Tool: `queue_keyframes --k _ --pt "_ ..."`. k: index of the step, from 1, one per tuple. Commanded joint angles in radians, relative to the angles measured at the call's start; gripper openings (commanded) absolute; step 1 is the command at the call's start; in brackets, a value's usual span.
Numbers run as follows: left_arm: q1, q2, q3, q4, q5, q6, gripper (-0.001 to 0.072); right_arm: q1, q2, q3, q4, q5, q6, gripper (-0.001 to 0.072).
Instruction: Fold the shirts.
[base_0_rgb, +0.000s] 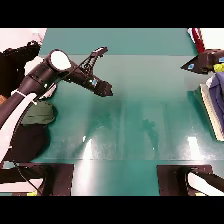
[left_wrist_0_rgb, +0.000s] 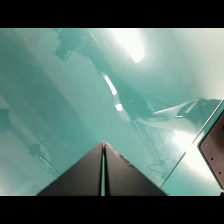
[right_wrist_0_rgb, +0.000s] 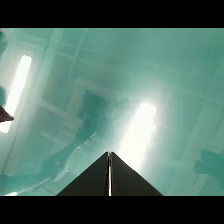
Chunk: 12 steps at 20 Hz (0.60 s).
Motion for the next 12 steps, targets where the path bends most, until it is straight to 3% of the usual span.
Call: queue_keyframes --k 1,12 --pt "0.0 0.0 0.001 0.0 0.0 0.0 0.0025 0.002 0.0 0.001 0.0 0.004 0.0 0.002" --pt "0.0 0.0 0.001 -0.015 0.003 -0.005 0.0025 0.002 0.0 0.001 0.0 0.004 0.0 0.002"
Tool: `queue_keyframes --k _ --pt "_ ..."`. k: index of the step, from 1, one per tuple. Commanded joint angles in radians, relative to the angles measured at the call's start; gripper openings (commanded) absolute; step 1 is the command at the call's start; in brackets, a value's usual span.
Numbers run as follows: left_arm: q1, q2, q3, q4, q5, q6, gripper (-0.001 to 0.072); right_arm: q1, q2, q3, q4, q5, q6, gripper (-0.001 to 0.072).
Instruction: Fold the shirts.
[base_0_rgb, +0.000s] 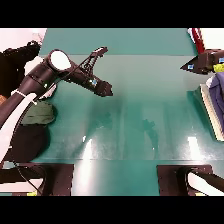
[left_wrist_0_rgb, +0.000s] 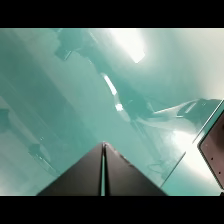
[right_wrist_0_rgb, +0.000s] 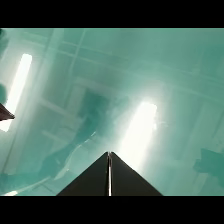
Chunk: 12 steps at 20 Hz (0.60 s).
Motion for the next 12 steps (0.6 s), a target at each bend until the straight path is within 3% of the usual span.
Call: queue_keyframes --k 1,5,6,7,8,12 --pt "0.0 0.0 0.001 -0.028 0.017 -0.007 0.0025 0.0 0.0 0.001 0.0 0.0 0.0 0.002" --pt "0.032 0.0 0.016 0.095 0.132 0.026 0.0028 0.0 0.0 0.001 0.0 -0.013 0.0 0.002" --pt "0.058 0.0 0.031 0.195 0.158 0.034 0.0099 0.0 0.0 0.001 0.0 -0.023 0.0 0.0021" --pt "0.087 0.0 0.044 0.293 0.179 0.021 0.0426 0.0 0.0 0.001 0.001 -0.029 0.0 0.002" --pt "0.123 0.0 0.056 0.396 0.209 -0.037 0.0679 0.0 0.0 0.001 0.0 -0.034 0.0 0.002" --pt "0.312 -0.023 0.061 0.692 0.301 -0.223 0.0685 0.0 0.0 0.001 0.0 -0.036 0.0 0.002"
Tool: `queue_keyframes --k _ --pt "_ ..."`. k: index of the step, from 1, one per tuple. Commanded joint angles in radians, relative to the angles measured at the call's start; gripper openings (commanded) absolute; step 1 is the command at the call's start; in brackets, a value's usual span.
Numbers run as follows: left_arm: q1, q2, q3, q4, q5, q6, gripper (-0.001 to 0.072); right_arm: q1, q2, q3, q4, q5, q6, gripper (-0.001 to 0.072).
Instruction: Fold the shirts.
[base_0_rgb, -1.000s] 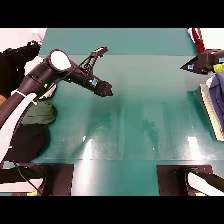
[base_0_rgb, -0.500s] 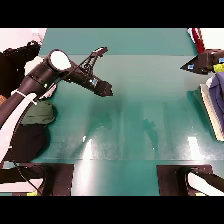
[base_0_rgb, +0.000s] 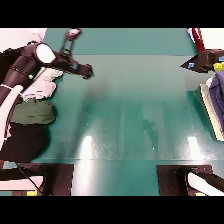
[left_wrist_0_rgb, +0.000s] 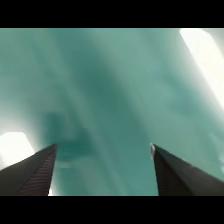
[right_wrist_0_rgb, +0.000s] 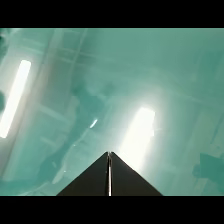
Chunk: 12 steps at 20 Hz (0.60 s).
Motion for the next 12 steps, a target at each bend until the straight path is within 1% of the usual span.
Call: queue_keyframes --k 1,3,6,8,11,12 --pt "0.165 -0.031 0.008 0.256 0.088 -0.137 0.0684 0.0 0.0 0.001 0.0 -0.006 0.0 0.002" --pt "0.276 -0.084 0.008 0.256 0.096 -0.143 0.0684 0.0 0.0 0.0 0.0 -0.014 0.0 0.002" --pt "0.388 -0.181 0.008 0.254 0.111 -0.164 0.0684 0.0 0.0 0.0 0.0 -0.032 0.0 0.002" --pt "0.423 -0.236 0.008 0.253 0.148 -0.185 0.0684 0.0 0.0 0.0 0.0 -0.041 0.0 0.002" --pt "0.43 -0.28 0.008 0.254 0.254 -0.187 0.0682 0.0 0.0 0.0 0.0 -0.051 0.0 0.002" --pt "0.43 -0.285 0.008 0.254 0.277 -0.187 0.0613 0.0 0.0 0.0 0.0 -0.053 0.001 0.0021"
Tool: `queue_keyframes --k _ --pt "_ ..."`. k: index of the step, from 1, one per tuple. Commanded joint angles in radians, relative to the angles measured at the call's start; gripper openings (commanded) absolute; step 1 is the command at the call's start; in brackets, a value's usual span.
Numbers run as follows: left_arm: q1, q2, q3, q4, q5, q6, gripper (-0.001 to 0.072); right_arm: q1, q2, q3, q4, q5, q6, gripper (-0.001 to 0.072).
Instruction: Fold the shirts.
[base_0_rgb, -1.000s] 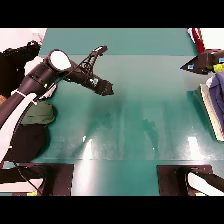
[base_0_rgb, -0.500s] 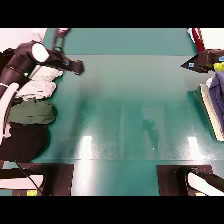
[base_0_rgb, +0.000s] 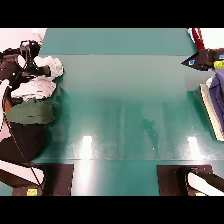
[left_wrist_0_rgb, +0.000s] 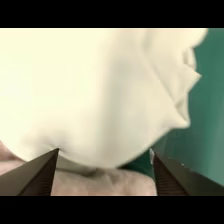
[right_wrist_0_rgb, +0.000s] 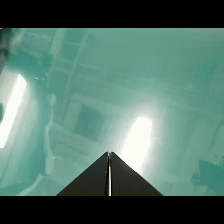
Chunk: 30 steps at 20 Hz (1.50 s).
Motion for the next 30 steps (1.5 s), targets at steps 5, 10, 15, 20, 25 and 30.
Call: queue_keyframes --k 5,10,15,20,25,30 --pt "0.025 -0.043 0.023 0.01 0.032 -0.016 0.0032 0.001 0.0 0.0 0.001 -0.011 0.001 0.002" --pt "0.015 -0.012 0.212 -0.065 -0.214 -0.013 0.0024 0.001 0.005 0.001 0.011 -0.02 0.002 0.002" --pt "-0.122 0.261 0.391 -0.068 -0.248 0.035 0.0023 0.001 0.082 0.002 0.007 -0.187 0.0 0.002" --pt "-0.319 0.511 0.416 -0.068 -0.481 0.017 0.0023 0.001 0.176 0.001 0.006 -0.27 -0.006 0.002" --pt "-0.618 0.521 0.335 -0.069 -0.674 -0.082 0.0023 0.001 0.226 0.001 0.006 -0.276 -0.035 0.002" --pt "-0.899 0.501 -0.059 -0.249 -0.333 -0.136 0.0042 0.001 0.233 0.001 0.007 -0.258 -0.035 0.002"
